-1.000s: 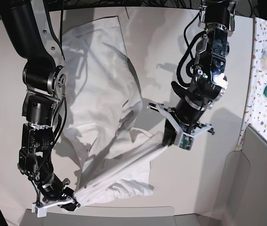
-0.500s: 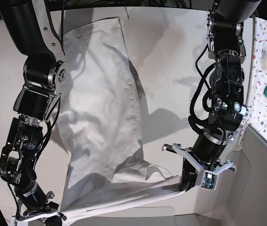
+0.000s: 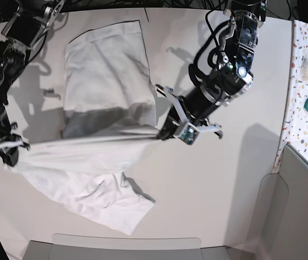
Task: Layout the t-shirt on the table in an organized manner, then fold the t-shirt properly
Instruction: 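Lift and drag the shirt with both grippers, spreading it out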
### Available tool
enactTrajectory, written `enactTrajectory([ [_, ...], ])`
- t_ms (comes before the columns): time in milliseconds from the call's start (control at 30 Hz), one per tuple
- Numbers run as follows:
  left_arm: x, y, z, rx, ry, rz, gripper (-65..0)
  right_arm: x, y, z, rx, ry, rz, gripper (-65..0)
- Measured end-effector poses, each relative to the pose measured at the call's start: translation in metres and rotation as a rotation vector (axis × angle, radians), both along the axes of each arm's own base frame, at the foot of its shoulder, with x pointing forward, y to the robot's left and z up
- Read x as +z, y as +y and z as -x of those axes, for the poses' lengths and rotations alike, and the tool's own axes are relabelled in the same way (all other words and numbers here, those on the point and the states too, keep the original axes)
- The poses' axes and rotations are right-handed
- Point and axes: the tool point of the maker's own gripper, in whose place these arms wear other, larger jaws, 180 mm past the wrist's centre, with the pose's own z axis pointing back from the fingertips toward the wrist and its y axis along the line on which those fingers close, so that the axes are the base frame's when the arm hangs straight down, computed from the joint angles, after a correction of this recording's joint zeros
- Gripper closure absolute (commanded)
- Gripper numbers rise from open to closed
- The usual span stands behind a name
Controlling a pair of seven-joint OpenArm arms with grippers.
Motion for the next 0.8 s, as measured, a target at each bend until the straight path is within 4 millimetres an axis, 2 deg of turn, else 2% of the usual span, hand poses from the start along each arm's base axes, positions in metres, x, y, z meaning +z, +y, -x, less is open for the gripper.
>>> enactTrajectory([
  [67,-0.024,-0.006,0.021,-0.03,0.061,-0.046,0.0,-0.019,-0.045,0.041,-0.146,0.07,0.031,0.0],
  [133,-0.042,-0.019,0.046,-0.114,0.115,-0.08,0.0,-0.026,-0.077,0.077,-0.205,0.123,0.083,0.0],
  [200,-0.053,-0.039,0.07,-0.193,0.151,-0.075,0.0,-0.026,-0.091,0.097,-0.226,0.131,0.104,0.0],
  [233,-0.056,-0.055,0.087,-0.261,0.167,-0.062,0.0,-0.029,-0.097,0.107,-0.243,0.142,0.109,0.0],
  [300,-0.06,-0.082,0.12,-0.357,0.209,-0.029,0.0,-0.042,-0.108,0.125,-0.273,0.183,0.089,0.0],
  [367,-0.064,-0.097,0.144,-0.423,0.248,-0.01,0.0,-0.055,-0.115,0.139,-0.298,0.225,0.073,0.0],
  [433,-0.069,-0.096,0.152,-0.442,0.254,-0.027,0.0,-0.064,-0.122,0.147,-0.303,0.26,0.069,0.0],
  [533,-0.075,-0.085,0.146,-0.412,0.261,-0.064,-1.3,-0.076,-0.123,0.15,-0.311,0.279,0.041,0.0],
  [600,-0.073,-0.077,0.137,-0.371,0.252,-0.049,-6.3,-0.083,-0.12,0.15,-0.308,0.285,0.02,0.0],
  [733,-0.086,-0.045,0.128,-0.245,0.302,-0.062,-19.1,-0.086,-0.121,0.152,-0.312,0.295,0.016,0.0],
  [800,-0.087,-0.033,0.118,-0.183,0.308,-0.059,-21.8,-0.087,-0.119,0.152,-0.312,0.294,0.011,0.0],
])
